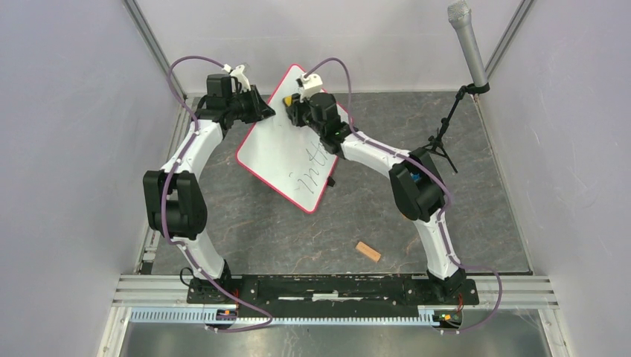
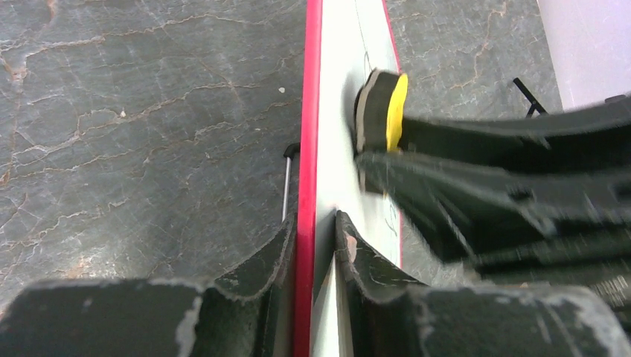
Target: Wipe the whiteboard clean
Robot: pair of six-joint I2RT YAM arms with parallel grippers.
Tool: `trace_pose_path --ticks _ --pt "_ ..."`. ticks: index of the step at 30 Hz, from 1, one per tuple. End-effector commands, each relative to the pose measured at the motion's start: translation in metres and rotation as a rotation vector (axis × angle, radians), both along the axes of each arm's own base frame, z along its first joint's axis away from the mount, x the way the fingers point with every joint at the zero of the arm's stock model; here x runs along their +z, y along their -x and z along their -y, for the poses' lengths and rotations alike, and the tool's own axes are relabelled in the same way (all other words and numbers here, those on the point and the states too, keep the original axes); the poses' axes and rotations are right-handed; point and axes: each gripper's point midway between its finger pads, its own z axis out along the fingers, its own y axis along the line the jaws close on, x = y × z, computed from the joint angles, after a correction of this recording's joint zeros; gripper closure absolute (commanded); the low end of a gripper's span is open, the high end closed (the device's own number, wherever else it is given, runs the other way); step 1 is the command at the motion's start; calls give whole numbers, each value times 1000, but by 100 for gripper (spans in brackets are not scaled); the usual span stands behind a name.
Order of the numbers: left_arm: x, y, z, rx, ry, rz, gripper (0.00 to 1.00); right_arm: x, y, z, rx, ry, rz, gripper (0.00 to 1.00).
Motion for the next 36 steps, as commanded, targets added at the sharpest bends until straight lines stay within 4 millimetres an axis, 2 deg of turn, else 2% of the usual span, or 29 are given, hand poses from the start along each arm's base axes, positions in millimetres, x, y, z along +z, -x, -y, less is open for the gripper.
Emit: trace_pose_path --ticks 1,7,9,11,13,16,19,22,25,28,33,36 --pt "11 6 -3 -18 -87 68 98 -6 39 -45 173 4 -21 85" --pt "10 6 -4 -14 -88 65 98 -60 -9 20 0 -32 -182 85" --pt "11 6 -3 -15 -86 65 98 -68 -20 37 -35 -35 -202 85" --pt "11 6 -3 -15 -84 64 98 -67 -29 45 -54 -32 -196 84" --pt "12 7 -3 -16 -82 65 98 -64 -32 43 -48 -29 -185 84" --pt "11 7 -2 -18 -79 63 98 -58 -29 26 -8 -44 -171 84" --pt "12 7 -2 -18 -75 64 98 -34 -13 -6 75 -30 -107 84" --pt "13 7 -2 -20 -74 66 98 -2 14 -41 161 -19 -6 84" --pt "14 7 -2 -18 -77 68 98 12 27 -56 201 -33 35 84" --pt "14 7 -3 -17 -79 70 98 -5 13 -41 129 -14 11 84" --pt "14 7 -2 -20 -78 69 98 -47 -32 8 -9 -32 -112 83" --pt "13 7 -2 -17 -77 66 98 -59 -43 35 -65 -36 -150 83"
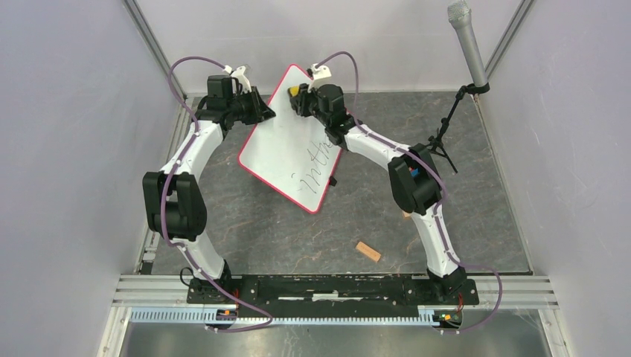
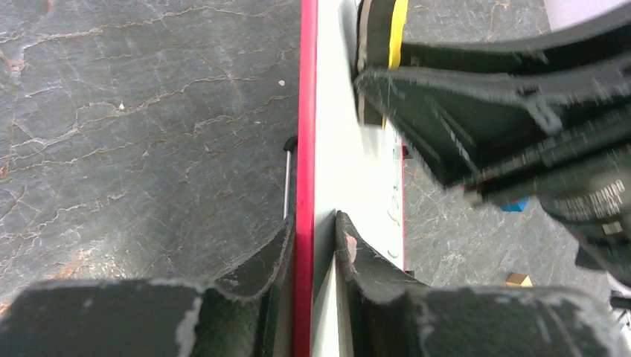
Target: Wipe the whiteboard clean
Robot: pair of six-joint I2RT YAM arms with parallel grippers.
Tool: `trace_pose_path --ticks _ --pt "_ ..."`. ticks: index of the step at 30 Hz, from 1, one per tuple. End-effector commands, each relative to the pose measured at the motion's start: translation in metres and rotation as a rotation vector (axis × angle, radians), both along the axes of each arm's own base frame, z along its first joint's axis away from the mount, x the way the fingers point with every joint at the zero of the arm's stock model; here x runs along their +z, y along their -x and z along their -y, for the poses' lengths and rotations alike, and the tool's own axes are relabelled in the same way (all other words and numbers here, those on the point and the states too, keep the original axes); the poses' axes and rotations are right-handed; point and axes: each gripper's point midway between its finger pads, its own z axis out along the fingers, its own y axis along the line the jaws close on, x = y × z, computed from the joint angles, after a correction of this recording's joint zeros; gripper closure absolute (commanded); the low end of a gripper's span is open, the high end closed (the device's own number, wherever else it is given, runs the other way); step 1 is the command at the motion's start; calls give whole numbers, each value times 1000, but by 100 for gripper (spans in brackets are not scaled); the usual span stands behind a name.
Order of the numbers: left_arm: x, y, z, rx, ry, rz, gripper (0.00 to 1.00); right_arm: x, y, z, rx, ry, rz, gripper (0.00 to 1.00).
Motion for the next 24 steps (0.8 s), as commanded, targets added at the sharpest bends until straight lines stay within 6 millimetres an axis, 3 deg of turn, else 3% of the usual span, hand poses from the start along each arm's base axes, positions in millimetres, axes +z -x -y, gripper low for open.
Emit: trace_pose_path --ticks 1,4,8,12,16,18,24 --pt "15 2 -2 -15 -62 72 98 -78 -21 45 -86 63 -193 83" --pt "16 2 -3 -12 -61 72 98 -77 -26 55 -111 82 -189 81" --pt "17 3 -2 -14 -58 74 98 -71 -27 47 -63 89 -171 75" --pt "18 3 -2 -15 -54 74 98 -44 -14 35 40 57 -132 46" --pt "19 4 2 -24 -32 65 98 1 -3 46 65 16 -48 23" --pt "18 4 4 -29 -19 64 98 9 -4 56 46 7 -32 16" --pt "15 3 4 -28 -18 58 98 -9 -23 72 30 -22 -80 13"
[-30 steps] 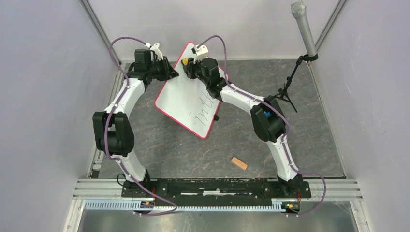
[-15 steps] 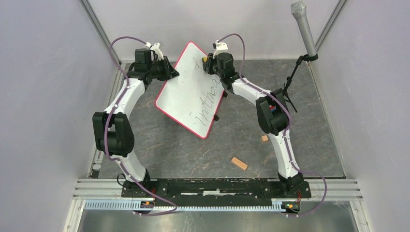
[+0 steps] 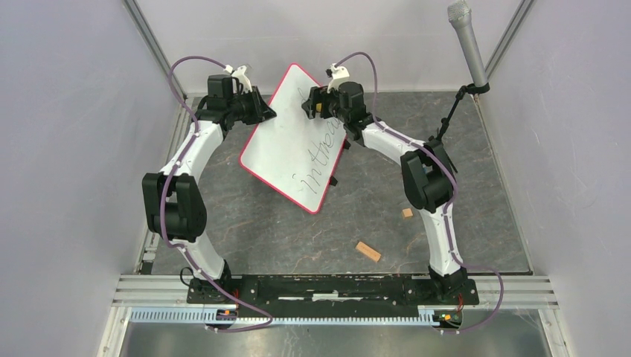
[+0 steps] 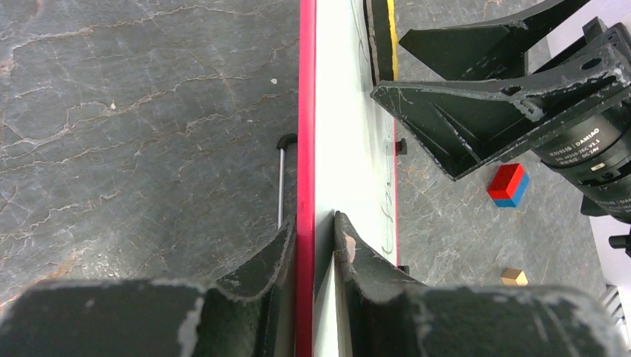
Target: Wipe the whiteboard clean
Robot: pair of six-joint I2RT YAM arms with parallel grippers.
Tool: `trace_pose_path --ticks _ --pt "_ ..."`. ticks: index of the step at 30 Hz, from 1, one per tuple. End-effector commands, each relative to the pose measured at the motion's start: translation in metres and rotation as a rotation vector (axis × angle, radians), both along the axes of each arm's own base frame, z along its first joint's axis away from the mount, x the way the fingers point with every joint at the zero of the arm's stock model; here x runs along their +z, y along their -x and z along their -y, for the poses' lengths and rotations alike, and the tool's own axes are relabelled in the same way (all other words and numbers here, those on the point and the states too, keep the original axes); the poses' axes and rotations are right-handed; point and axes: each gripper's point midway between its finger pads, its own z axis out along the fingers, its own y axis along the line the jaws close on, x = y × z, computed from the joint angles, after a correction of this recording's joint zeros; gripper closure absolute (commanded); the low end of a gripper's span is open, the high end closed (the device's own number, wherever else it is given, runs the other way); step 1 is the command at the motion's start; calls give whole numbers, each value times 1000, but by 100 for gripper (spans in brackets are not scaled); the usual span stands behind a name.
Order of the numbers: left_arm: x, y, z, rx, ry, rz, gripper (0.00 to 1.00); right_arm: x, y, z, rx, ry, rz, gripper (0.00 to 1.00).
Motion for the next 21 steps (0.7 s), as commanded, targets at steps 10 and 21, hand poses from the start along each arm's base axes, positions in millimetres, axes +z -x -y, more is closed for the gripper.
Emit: trace_pose_path --ticks 10,21 --pt "11 0 2 -20 -19 54 98 4 -20 10 -3 -91 7 37" --pt "9 -1 2 -24 -21 52 98 0 -27 -4 12 -107 6 66"
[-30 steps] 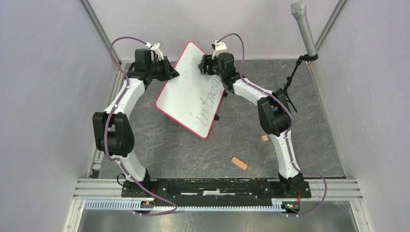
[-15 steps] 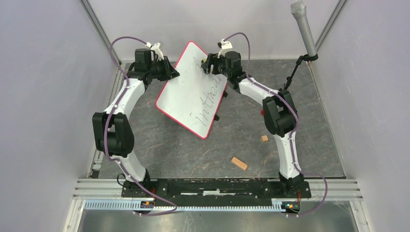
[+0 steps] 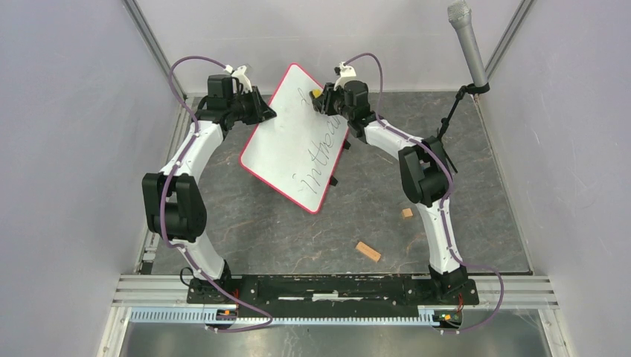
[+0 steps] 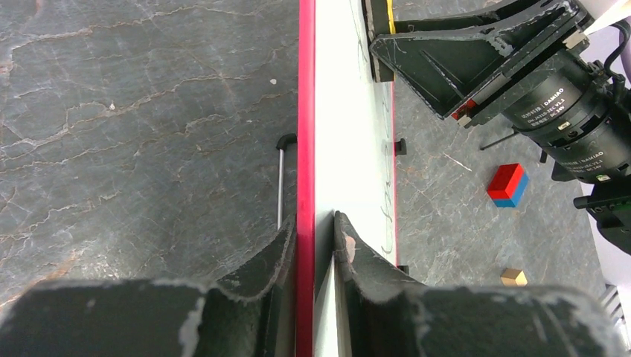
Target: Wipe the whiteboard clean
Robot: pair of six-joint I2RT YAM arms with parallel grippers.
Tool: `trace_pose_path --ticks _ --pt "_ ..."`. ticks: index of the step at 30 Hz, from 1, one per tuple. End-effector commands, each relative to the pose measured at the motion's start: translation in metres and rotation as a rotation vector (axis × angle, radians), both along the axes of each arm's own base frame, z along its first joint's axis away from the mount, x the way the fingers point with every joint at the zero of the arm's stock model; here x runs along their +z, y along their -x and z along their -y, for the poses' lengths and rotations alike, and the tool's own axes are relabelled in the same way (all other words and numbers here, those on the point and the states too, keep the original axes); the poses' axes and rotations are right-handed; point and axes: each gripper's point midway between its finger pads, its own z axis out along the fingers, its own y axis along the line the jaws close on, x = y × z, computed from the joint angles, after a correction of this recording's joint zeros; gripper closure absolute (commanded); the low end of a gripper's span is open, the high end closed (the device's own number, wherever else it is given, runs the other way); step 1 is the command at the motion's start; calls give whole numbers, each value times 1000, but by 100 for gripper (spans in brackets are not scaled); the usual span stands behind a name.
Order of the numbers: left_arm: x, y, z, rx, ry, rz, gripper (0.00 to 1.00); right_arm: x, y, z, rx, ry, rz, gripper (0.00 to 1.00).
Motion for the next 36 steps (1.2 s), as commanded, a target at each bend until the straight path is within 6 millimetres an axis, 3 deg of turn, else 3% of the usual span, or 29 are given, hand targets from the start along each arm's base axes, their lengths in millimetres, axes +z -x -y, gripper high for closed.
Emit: trace_pose_path --ticks 1,5,10,14,17,21,25,32,36 --pt "10 -1 2 -23 -22 54 98 23 -1 -19 26 -28 61 68" --pt "10 -1 1 -24 -26 57 98 33 9 -43 69 -3 109 72" --pt "10 -1 1 -25 -27 57 98 58 36 -91 149 17 187 72" --pt "10 -1 1 -25 -29 58 98 67 41 -106 163 12 215 72" --pt "11 -1 0 -24 -34 64 98 58 23 -92 91 31 188 72" --pt "11 -1 -1 -23 -39 65 98 28 -11 -54 13 7 96 72" --pt "9 -1 0 -26 -42 64 98 13 -31 -33 -8 4 64 70" --pt "10 -1 0 -25 -49 69 98 9 -33 -28 -4 7 64 71" --pt "11 0 1 -27 -46 69 98 25 -21 -46 36 18 98 72"
